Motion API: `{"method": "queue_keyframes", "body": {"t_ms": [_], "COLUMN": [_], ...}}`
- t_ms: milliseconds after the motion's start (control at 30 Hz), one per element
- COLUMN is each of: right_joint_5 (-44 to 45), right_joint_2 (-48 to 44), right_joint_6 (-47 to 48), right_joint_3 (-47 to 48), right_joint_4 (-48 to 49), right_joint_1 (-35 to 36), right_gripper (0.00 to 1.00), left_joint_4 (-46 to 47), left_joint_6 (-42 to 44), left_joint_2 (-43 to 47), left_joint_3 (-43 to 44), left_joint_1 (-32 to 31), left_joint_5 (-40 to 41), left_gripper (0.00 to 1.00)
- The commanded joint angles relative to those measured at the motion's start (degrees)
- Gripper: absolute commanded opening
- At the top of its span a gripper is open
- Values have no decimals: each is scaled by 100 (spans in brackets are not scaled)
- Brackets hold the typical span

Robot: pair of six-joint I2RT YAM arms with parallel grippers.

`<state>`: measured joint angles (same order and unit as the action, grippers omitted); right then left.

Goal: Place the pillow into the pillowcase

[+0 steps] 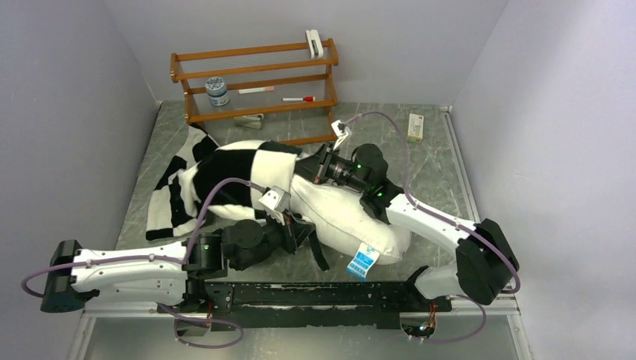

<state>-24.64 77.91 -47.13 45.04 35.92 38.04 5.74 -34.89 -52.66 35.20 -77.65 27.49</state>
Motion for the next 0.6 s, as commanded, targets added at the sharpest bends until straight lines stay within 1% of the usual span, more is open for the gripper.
{"method": "queue_keyframes", "body": {"t_ms": [0, 67, 133, 167, 200, 267, 333, 400, 467, 500, 533, 567], "right_joint_5": [370, 687, 867, 1025, 1192, 1381, 1661, 1792, 2005, 2035, 2034, 2079], "right_joint_2": [-421, -481, -490, -461, -383, -18, 555, 963, 1220, 1251, 1232, 1178], "right_joint_6": [-348, -398, -518, -453, -302, 203, 639, 1071, 1326, 1440, 1492, 1545], "right_joint_3": [997, 1294, 1312, 1316, 1386, 1716, 2164, 2550, 2953, 3129, 3194, 3293], "right_joint_4": [-842, -1405, -1713, -1842, -2084, -2593, -3175, -3614, -4164, -4341, -4399, -4491], "right_joint_1": [837, 1114, 1161, 1143, 1069, 927, 816, 659, 421, 258, 84, -106], "right_gripper": [0, 6, 12, 17, 23, 29, 34, 42, 54, 59, 64, 67], "left_joint_4": [23, -264, -458, -547, -762, -1020, -1343, -1623, -1678, -1650, -1610, -1612], "left_joint_6": [290, 398, 442, 455, 468, 565, 676, 840, 1070, 1182, 1251, 1241], "left_joint_2": [293, 265, 253, 256, 256, 218, 102, -61, -212, -267, -348, -443], "left_joint_3": [1126, 1569, 1870, 1970, 2082, 2248, 2489, 2750, 2893, 2914, 2915, 2936], "left_joint_1": [-424, -481, -503, -506, -501, -497, -484, -433, -246, -73, 155, 424], "left_joint_5": [-367, -524, -520, -399, -173, 409, 1156, 1821, 2121, 2131, 2024, 1815], "left_gripper": [5, 5, 5, 5, 5, 5, 5, 5, 5, 5, 5, 5]}}
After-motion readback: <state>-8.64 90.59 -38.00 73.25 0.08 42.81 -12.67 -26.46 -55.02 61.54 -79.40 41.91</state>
